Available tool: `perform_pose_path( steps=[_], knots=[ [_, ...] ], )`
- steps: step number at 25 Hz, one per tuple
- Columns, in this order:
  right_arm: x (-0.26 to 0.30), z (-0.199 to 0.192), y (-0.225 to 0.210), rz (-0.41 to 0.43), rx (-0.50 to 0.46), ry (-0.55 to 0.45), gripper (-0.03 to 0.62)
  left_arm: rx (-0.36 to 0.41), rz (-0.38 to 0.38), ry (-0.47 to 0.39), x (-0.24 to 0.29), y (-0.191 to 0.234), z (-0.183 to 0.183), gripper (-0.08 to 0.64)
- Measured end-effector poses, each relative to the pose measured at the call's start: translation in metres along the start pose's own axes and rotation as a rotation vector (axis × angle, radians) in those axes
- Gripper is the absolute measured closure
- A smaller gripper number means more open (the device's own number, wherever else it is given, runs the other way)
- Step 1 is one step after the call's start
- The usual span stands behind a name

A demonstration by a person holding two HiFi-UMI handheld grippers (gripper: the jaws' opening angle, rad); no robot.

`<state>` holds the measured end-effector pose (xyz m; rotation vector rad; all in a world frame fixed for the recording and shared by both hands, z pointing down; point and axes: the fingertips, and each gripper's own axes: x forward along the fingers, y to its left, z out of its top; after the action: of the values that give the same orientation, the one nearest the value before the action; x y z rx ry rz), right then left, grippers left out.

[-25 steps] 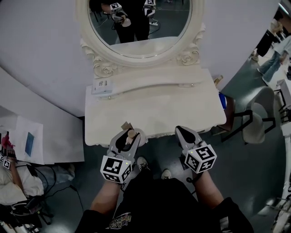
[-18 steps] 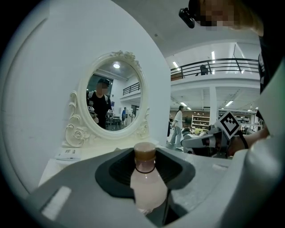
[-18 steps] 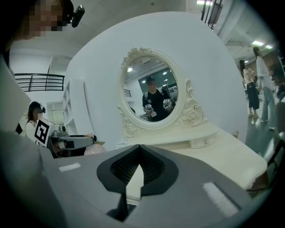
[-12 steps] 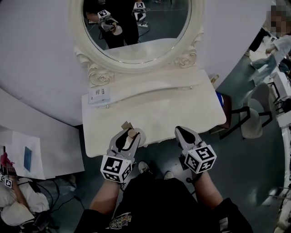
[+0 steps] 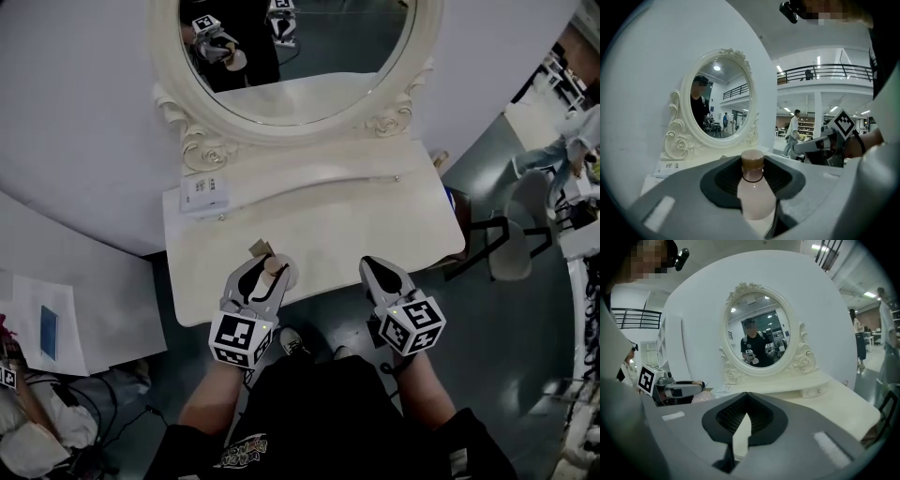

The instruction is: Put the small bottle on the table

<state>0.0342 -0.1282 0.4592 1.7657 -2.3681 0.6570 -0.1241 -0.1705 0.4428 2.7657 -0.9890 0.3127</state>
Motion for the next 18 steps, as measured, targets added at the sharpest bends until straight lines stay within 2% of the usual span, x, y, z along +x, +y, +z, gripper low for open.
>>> perform_pose_path(
  steps=[9,18],
  knots=[
    [0.016,0.001,0.018,0.031,-0.006,-0.014,0.563,0.029,-0.001,0.008,-0.009,0.009,-0.001,0.42],
    [0.034,0.012,-0.002,0.095,-0.019,-0.014,0.563,0.036,0.06,0.015,0.014,0.012,0.005,0.42]
  ],
)
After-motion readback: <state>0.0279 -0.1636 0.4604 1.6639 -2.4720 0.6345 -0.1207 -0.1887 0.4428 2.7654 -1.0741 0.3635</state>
